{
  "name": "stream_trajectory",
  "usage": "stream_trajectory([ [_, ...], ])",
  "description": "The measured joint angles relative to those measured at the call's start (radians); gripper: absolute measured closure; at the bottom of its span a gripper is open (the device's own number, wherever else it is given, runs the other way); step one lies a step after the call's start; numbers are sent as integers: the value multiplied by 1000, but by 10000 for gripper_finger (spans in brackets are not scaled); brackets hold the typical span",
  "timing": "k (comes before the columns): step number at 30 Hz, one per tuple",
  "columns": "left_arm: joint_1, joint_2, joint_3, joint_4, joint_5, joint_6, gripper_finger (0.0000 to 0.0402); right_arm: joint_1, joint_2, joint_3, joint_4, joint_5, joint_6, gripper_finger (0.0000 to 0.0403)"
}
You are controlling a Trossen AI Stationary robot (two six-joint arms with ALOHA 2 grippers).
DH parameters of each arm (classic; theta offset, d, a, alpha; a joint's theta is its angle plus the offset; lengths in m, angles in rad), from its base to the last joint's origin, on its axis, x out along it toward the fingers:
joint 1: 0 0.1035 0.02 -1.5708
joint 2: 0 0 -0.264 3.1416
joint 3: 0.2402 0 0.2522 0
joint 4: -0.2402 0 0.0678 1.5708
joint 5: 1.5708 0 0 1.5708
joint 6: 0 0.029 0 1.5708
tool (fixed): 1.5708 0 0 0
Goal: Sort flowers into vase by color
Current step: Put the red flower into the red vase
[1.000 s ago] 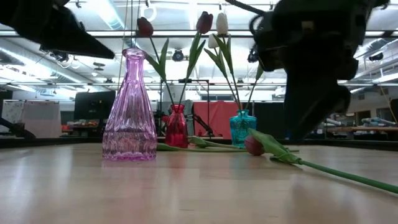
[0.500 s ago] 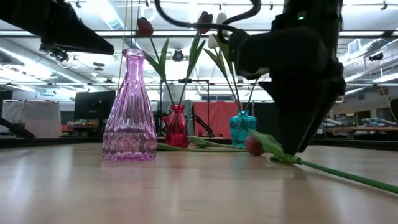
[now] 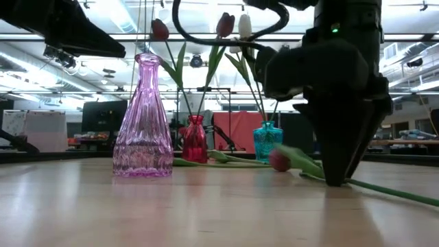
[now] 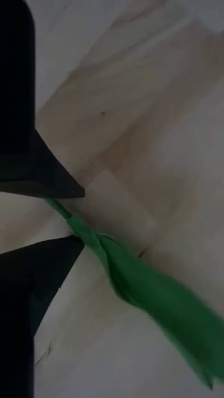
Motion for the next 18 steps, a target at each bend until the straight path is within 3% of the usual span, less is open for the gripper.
stream_trajectory([
  [4, 0, -1, 0, -7, 0, -3, 218, -3, -4, -28, 17, -39, -13, 311],
  [10, 0, -5, 1, 14, 2, -4, 218, -13, -20, -33, -1, -29, -104, 390],
  [18, 2, -5, 2, 64, 26, -8, 218, -78, -142, -37, -75, 225, -306, 397],
])
